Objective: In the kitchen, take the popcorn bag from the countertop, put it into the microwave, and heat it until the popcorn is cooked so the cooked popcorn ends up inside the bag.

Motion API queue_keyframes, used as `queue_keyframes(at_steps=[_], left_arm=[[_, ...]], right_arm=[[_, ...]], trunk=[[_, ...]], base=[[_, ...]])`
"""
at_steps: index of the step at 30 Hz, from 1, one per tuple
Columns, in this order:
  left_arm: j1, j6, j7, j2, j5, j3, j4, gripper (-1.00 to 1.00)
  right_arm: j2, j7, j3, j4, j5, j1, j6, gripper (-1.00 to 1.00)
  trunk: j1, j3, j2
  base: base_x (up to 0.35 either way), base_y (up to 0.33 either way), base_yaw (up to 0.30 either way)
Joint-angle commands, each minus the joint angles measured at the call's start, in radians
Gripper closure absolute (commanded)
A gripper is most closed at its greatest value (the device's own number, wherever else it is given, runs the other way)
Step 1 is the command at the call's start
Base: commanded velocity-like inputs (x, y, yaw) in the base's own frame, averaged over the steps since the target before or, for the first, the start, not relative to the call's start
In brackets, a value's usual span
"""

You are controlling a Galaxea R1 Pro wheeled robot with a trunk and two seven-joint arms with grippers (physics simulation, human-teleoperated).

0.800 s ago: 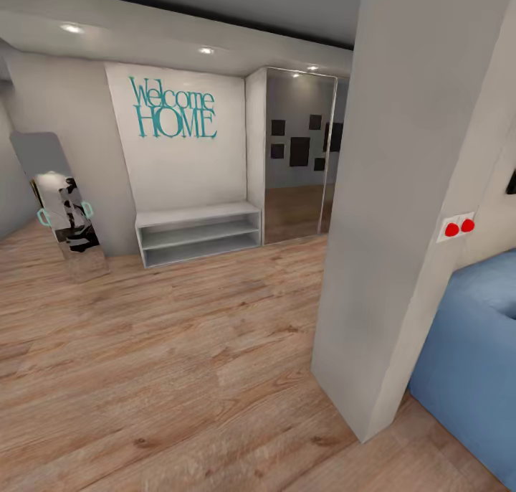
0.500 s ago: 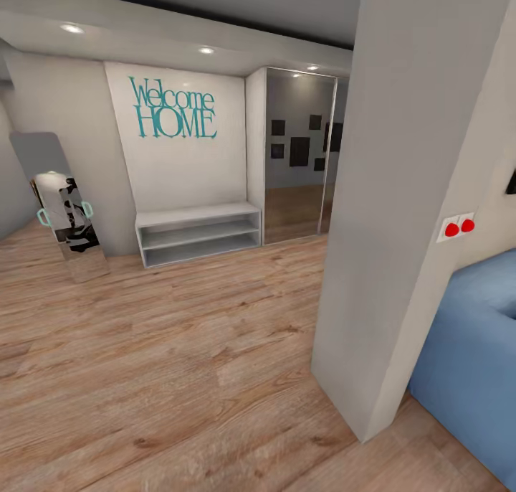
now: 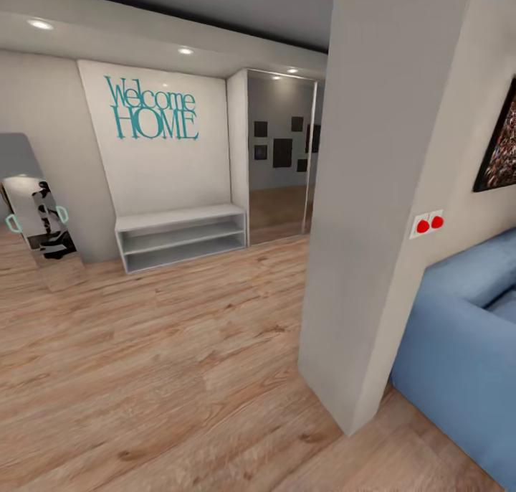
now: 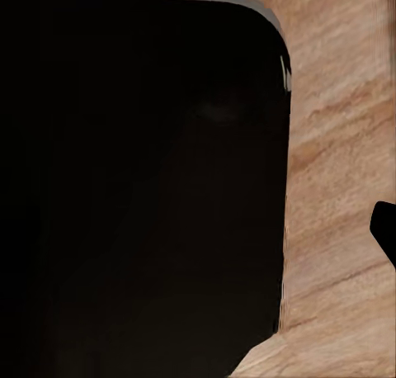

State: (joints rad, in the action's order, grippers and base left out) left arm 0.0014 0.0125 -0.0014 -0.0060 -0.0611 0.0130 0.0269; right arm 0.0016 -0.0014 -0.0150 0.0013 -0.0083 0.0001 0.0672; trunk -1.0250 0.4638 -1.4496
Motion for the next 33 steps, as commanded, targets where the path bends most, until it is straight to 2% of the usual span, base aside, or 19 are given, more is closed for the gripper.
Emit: queue_keyframes(at_steps=[1,6,33], left_arm=[[0.000,0.001,0.000,0.000,-0.006,0.001,0.001,-1.00],[0.000,0.001,0.000,-0.001,-0.006,0.001,0.000,-1.00],[0.000,0.021,0.000,0.000,-0.008,0.001,-0.001,-1.00]], right_arm=[[0.000,0.000,-0.004,0.000,0.000,0.000,0.024,-1.00],[-0.004,0.000,-0.006,0.000,-0.001,0.000,0.062,-1.00],[-0.006,0.000,-0.006,0.008,-0.001,0.000,0.069,-1.00]], trunk=[[0.000,0.000,0.000],[0.000,0.000,0.000],[0.000,0.000,0.000]], base=[[0.000,0.000,-0.280],[0.000,0.000,-0.281],[0.000,0.000,-0.286]])
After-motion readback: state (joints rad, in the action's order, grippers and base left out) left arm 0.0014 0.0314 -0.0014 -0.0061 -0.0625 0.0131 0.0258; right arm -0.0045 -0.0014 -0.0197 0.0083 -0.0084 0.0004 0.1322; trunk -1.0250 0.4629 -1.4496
